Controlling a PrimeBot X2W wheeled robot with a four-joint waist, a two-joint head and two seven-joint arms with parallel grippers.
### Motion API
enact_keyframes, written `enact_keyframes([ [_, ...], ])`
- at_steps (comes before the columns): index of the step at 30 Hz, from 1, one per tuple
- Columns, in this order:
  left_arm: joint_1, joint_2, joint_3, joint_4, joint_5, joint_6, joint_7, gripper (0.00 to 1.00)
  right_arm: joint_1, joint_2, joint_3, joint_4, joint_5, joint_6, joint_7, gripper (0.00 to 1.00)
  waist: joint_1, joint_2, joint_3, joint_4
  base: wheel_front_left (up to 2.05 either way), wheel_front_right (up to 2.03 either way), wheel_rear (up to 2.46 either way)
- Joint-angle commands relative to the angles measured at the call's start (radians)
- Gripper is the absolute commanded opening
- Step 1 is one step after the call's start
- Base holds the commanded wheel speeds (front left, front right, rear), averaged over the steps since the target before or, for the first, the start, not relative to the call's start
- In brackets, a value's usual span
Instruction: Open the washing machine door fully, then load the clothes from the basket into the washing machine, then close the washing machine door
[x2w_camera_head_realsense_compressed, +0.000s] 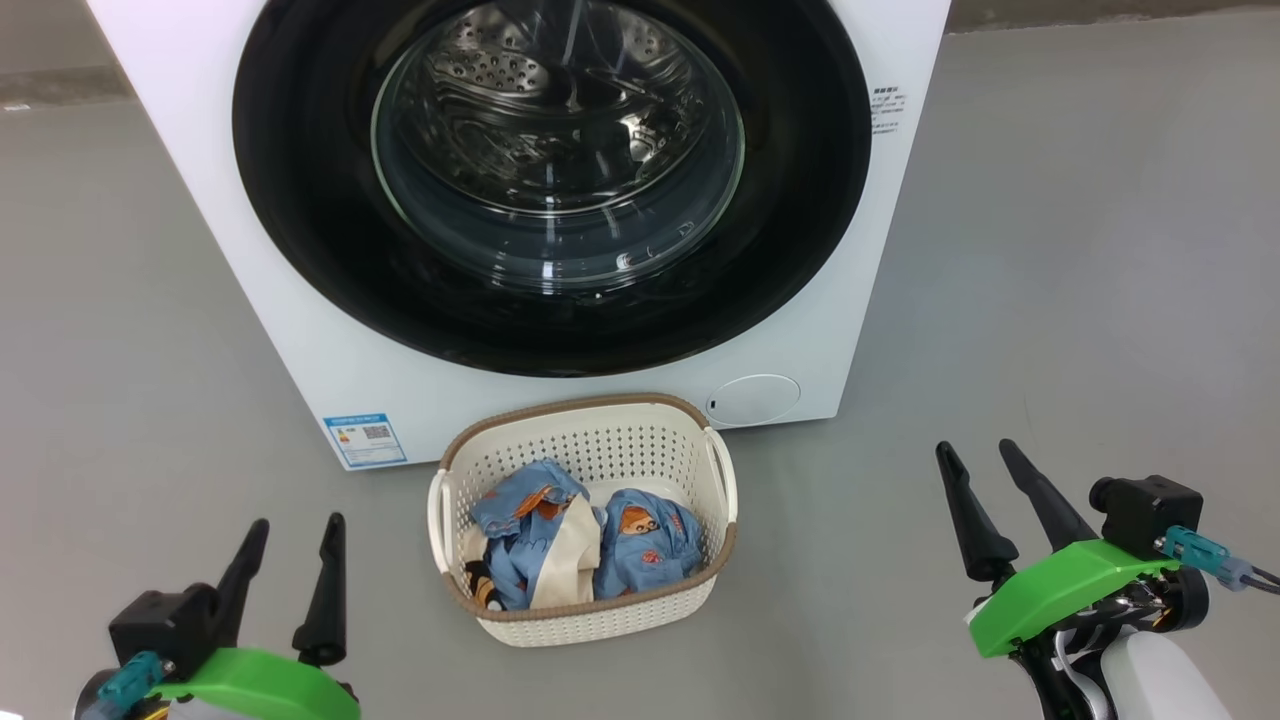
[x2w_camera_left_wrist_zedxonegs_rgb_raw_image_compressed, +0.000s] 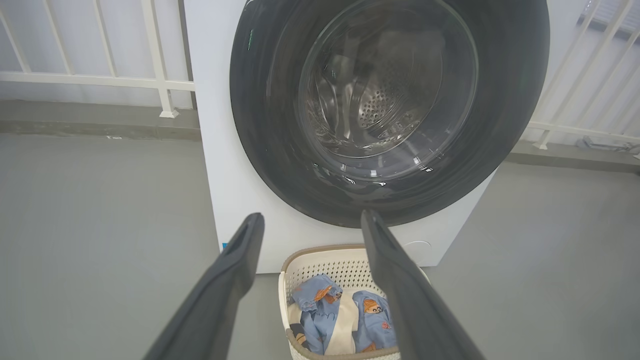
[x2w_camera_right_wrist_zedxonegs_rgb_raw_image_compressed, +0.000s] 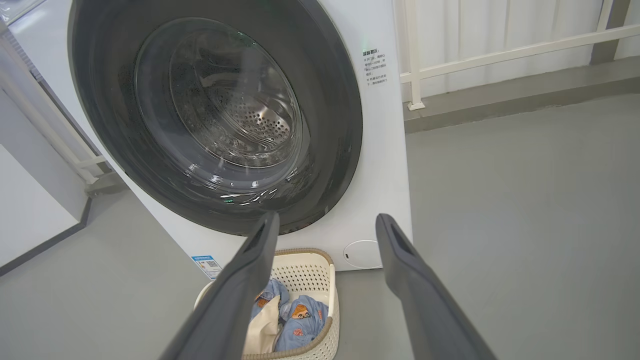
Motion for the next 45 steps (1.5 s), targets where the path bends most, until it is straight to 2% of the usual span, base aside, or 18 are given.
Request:
enact_keyframes([
  [1,-0.050,0.030,0.034,-0.018,0.035,0.004,-0.016,1.00,-0.045,-0.002,0.015,-0.022,-0.042,0.006,-0.014,1.00,0.0000,0.0000,-0.001,0.000,0.00,0.00,0.00],
  [17,-0.062,0.030,0.064,0.023,0.234,0.026,-0.063,1.00,-0.057,0.002,-0.005,-0.014,-0.306,0.007,-0.052,1.00,0.0000,0.0000,-0.011,0.000,0.00,0.00,0.00],
  [31,-0.066,0.021,0.105,0.067,0.241,0.062,-0.064,1.00,-0.043,0.041,-0.104,-0.021,-0.376,0.007,-0.053,1.00,0.0000,0.0000,-0.011,-0.007,0.00,0.00,0.00],
  [45,-0.062,0.002,0.134,0.092,0.226,0.098,-0.064,1.00,-0.034,0.065,-0.131,-0.037,-0.406,0.007,-0.041,1.00,0.0000,0.0000,-0.012,-0.006,0.00,0.00,0.00],
])
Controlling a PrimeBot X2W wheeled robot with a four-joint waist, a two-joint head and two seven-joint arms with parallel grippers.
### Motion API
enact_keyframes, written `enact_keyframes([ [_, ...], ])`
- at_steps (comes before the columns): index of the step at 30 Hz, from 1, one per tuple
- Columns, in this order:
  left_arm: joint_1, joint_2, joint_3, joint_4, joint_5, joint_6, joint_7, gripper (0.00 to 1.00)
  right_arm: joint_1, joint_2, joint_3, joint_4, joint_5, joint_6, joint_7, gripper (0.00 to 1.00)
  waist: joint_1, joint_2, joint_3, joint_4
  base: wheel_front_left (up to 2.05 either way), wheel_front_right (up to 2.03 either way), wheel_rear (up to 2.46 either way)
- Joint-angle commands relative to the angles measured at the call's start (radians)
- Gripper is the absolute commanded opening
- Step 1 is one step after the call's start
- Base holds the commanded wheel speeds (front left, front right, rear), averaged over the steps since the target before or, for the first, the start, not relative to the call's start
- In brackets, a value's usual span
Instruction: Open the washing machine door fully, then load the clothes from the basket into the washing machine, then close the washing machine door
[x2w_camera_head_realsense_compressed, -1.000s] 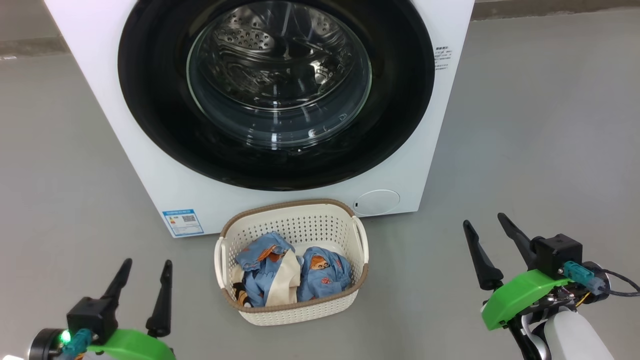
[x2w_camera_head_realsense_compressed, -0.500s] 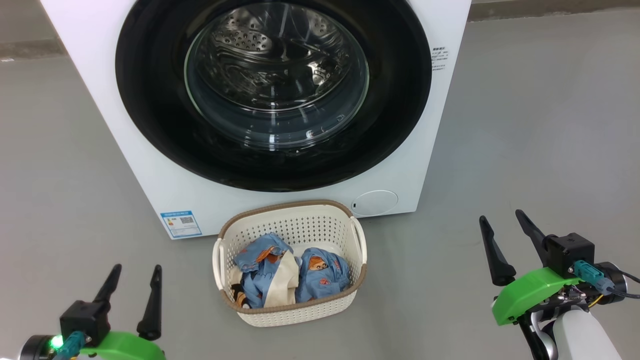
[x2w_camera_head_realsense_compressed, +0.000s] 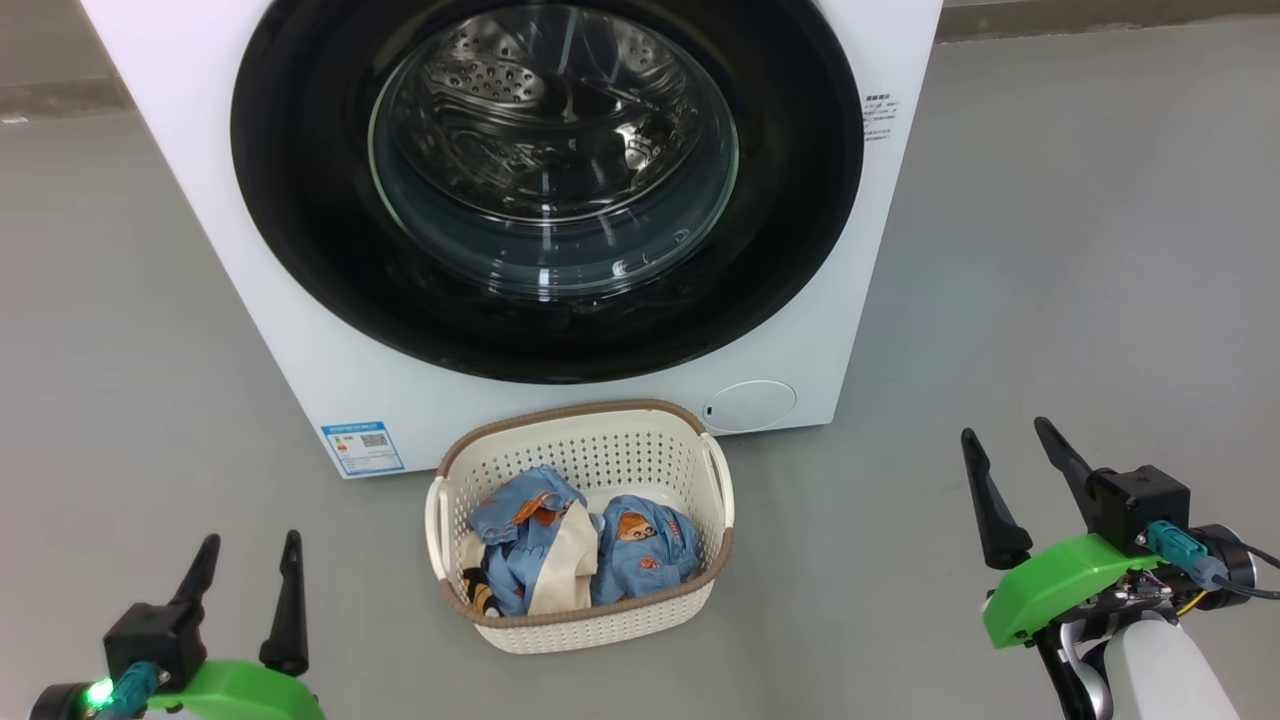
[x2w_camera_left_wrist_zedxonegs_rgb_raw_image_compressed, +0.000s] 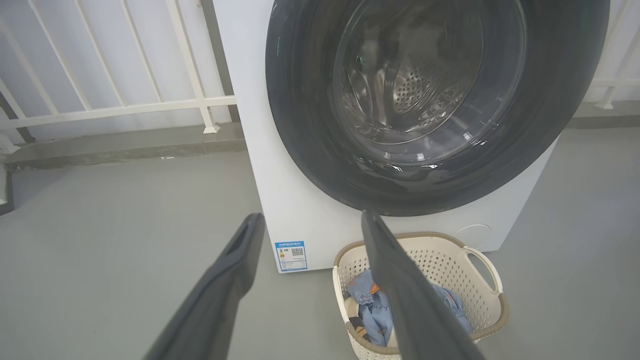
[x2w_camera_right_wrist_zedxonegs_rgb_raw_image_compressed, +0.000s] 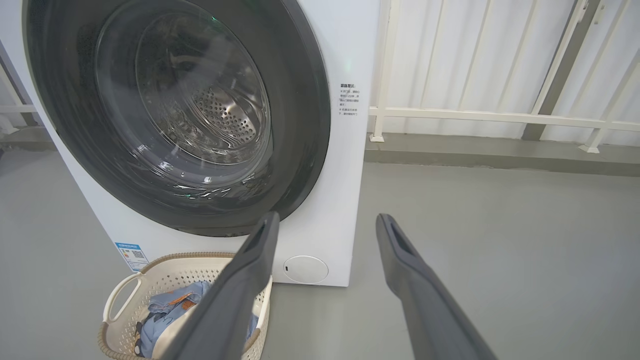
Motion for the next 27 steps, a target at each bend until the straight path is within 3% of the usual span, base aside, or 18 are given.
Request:
enact_keyframes([
  [1,-0.042,0.021,0.041,-0.014,-0.002,0.006,-0.009,1.00,-0.019,0.001,0.016,-0.028,-0.012,0.006,-0.001,1.00,0.0000,0.0000,0.000,0.000,0.00,0.00,0.00],
  [27,-0.060,0.027,0.044,-0.023,0.003,-0.015,-0.009,1.00,-0.032,0.019,-0.017,-0.009,-0.018,0.006,-0.015,1.00,0.0000,0.0000,0.003,-0.003,0.12,0.09,-0.21],
])
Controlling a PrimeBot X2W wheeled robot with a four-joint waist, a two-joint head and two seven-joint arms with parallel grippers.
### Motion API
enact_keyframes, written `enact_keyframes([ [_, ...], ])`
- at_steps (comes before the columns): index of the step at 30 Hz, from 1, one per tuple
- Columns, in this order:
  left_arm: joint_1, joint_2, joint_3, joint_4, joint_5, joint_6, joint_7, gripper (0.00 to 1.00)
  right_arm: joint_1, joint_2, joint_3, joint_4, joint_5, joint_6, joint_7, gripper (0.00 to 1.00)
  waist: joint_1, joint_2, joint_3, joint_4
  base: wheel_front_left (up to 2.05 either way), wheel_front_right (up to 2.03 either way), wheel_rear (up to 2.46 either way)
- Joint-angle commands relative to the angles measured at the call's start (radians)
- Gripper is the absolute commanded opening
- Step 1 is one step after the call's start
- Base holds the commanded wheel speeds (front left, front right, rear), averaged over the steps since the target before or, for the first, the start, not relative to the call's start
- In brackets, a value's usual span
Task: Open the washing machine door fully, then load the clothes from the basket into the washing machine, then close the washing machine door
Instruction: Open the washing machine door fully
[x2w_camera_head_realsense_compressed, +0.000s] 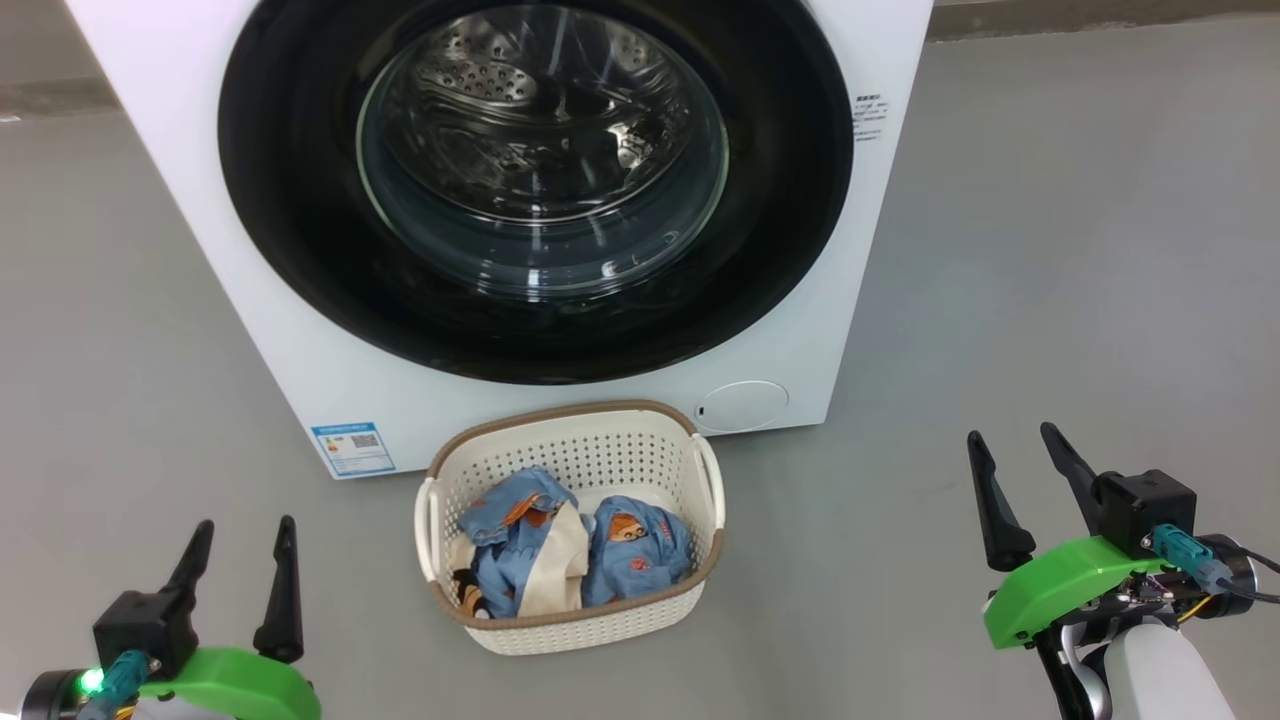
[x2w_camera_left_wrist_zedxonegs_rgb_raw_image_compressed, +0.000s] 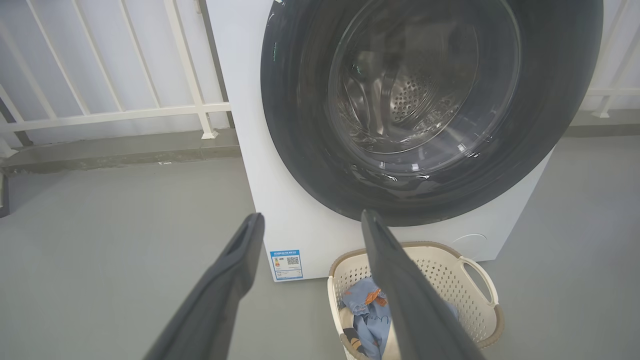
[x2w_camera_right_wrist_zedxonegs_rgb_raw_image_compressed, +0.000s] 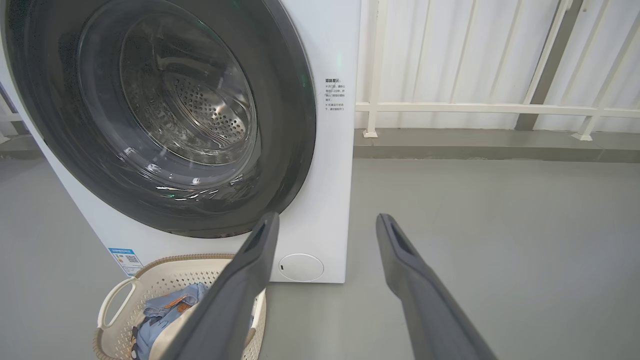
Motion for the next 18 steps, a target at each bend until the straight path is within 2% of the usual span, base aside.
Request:
enact_keyframes([
  [1,-0.042,0.027,0.031,-0.026,0.010,-0.005,-0.009,1.00,-0.030,0.000,0.019,-0.020,-0.014,0.006,-0.012,1.00,-0.0001,0.0000,0.001,0.000,0.84,0.54,-1.37],
  [18,-0.051,0.016,0.044,-0.059,-0.003,-0.006,-0.009,1.00,-0.031,0.005,0.015,-0.016,-0.001,0.006,-0.014,1.00,-0.0001,0.0000,0.015,0.002,1.23,0.95,-2.17],
])
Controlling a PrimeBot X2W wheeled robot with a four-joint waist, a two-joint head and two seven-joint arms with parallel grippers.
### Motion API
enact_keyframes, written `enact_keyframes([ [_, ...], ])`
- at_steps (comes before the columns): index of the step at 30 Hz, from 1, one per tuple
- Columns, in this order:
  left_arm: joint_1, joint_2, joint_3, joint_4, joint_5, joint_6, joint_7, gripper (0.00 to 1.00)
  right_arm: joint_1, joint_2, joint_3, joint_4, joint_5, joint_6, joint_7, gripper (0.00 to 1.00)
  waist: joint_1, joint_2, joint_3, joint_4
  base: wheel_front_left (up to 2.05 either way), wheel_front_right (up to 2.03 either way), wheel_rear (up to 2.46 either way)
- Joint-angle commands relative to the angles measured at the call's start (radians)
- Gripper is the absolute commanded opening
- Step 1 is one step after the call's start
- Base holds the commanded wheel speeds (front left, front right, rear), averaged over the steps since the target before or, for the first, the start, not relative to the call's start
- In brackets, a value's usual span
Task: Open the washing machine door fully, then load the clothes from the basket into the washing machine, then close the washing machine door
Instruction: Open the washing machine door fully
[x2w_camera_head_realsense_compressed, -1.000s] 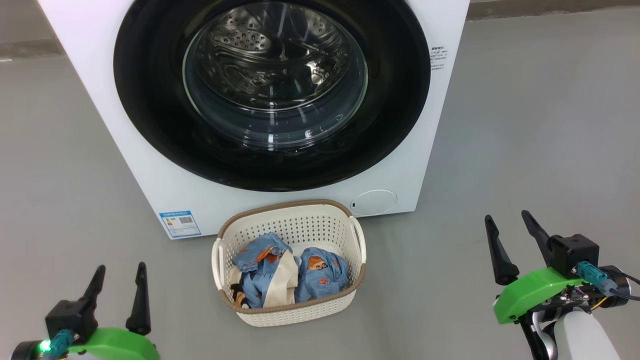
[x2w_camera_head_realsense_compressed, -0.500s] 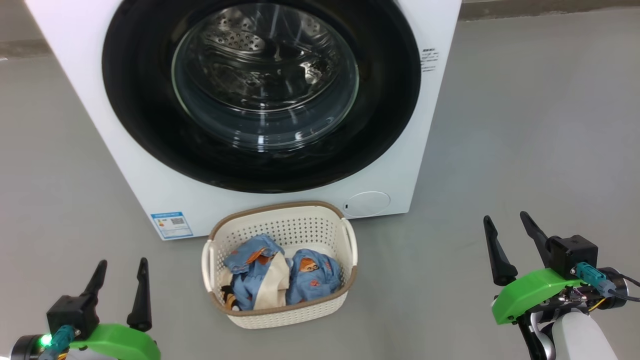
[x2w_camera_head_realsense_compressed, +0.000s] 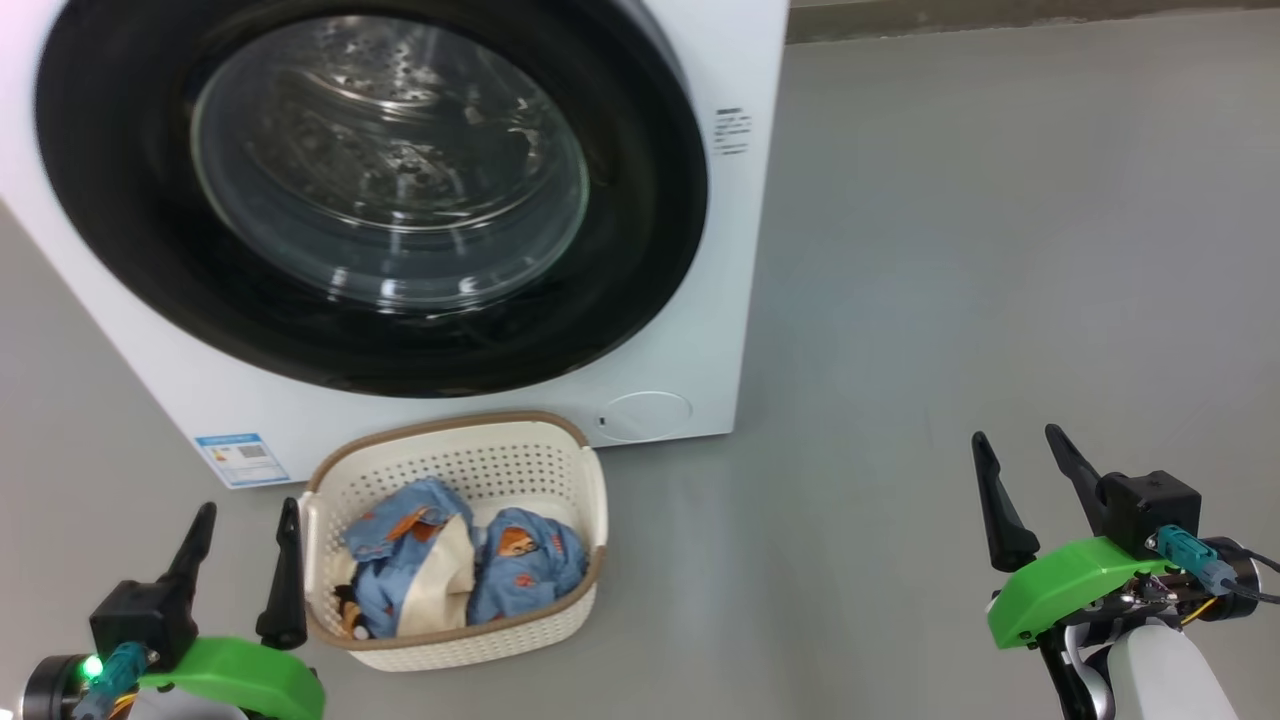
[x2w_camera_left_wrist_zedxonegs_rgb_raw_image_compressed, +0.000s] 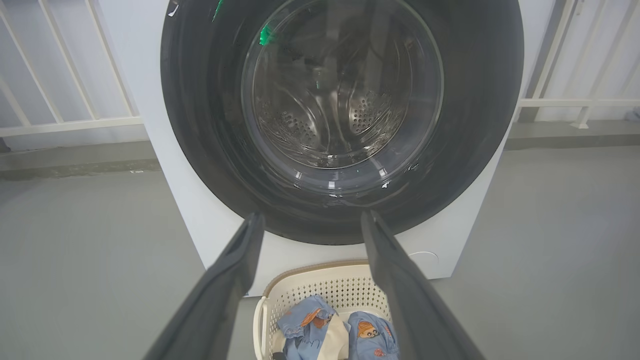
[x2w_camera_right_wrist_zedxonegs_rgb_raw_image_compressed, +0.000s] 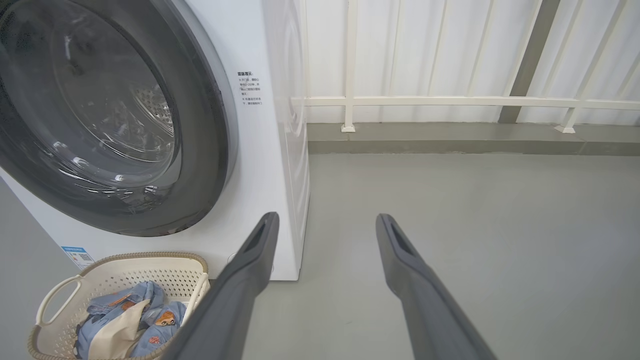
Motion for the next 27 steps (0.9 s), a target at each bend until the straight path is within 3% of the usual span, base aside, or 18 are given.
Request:
enact_keyframes([
  [1,-0.045,0.025,0.038,-0.027,0.000,0.000,-0.007,1.00,-0.031,0.003,0.024,-0.022,-0.003,0.006,-0.014,1.00,0.0000,-0.0001,0.001,0.000,0.81,0.81,-1.62],
  [9,-0.042,0.020,0.036,-0.034,0.009,-0.009,-0.007,1.00,-0.032,0.003,0.023,-0.020,-0.003,0.006,-0.015,1.00,0.0000,-0.0001,-0.001,0.007,0.46,0.46,-0.91],
  [27,-0.007,0.001,0.053,-0.085,0.029,-0.029,-0.007,1.00,-0.026,0.006,0.001,-0.022,0.024,0.006,-0.038,1.00,0.0000,-0.0001,-0.006,0.004,0.01,0.01,-0.01],
])
